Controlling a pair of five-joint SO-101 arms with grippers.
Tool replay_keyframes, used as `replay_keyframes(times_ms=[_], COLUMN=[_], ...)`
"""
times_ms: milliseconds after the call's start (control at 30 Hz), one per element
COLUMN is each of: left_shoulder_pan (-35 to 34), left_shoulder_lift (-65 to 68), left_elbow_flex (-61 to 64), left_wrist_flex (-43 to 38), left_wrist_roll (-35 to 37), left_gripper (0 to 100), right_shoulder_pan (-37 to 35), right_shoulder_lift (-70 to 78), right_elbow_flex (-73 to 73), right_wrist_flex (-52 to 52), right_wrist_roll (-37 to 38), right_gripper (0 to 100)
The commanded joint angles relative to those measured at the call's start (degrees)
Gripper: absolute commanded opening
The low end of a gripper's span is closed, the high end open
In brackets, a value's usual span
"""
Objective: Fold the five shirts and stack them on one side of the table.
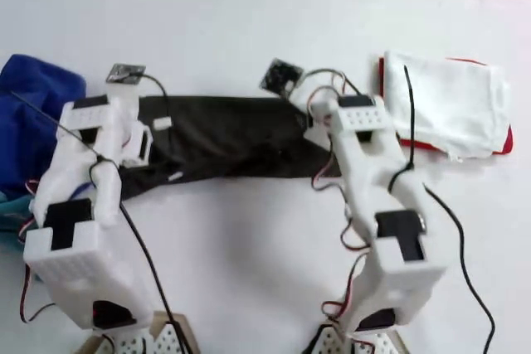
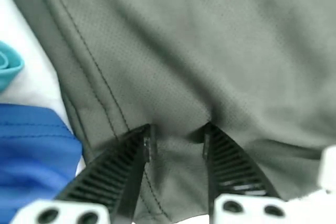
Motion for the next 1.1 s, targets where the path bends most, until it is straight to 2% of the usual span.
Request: replay_keyframes(times_ms=[0, 100, 167, 300, 600, 767, 933, 1067], left_shoulder_pan=[0.6, 0.6, 0.6, 0.6, 0.7, 0.7, 0.7, 0.7], left_shoulder_lift=[0.2, 0.2, 0.2, 0.2, 0.2, 0.2, 0.2, 0.2], left_elbow_flex=[0.7, 0.7, 0.7, 0.7, 0.7, 0.7, 0.7, 0.7], left_wrist_flex=[-0.3, -0.3, -0.3, -0.4, -0.5, -0.5, -0.5, -0.5], left_wrist_roll=[-0.4, -0.4, -0.4, -0.4, -0.4, -0.4, -0.4, -0.4], left_gripper=[17, 17, 17, 17, 17, 17, 17, 17], right_shoulder_pan=[1.6, 2.8, 3.4, 4.1, 1.8, -1.2, -2.2, -2.3], right_shoulder_lift=[3.1, 3.3, 2.2, -1.5, -4.4, -4.3, -4.1, -4.0], right_elbow_flex=[-9.8, -13.9, -15.9, -16.8, -15.4, -9.1, -4.6, -1.3], right_wrist_flex=[2.4, 7.0, 12.6, 22.4, 38.3, 36.0, 25.3, 15.7], right_wrist_roll=[-8.5, -18.2, -21.3, -18.8, -7.0, -4.6, -4.9, -9.8], right_gripper=[18.2, 16.2, 13.6, 0.9, 1.9, 1.9, 1.9, 1.9])
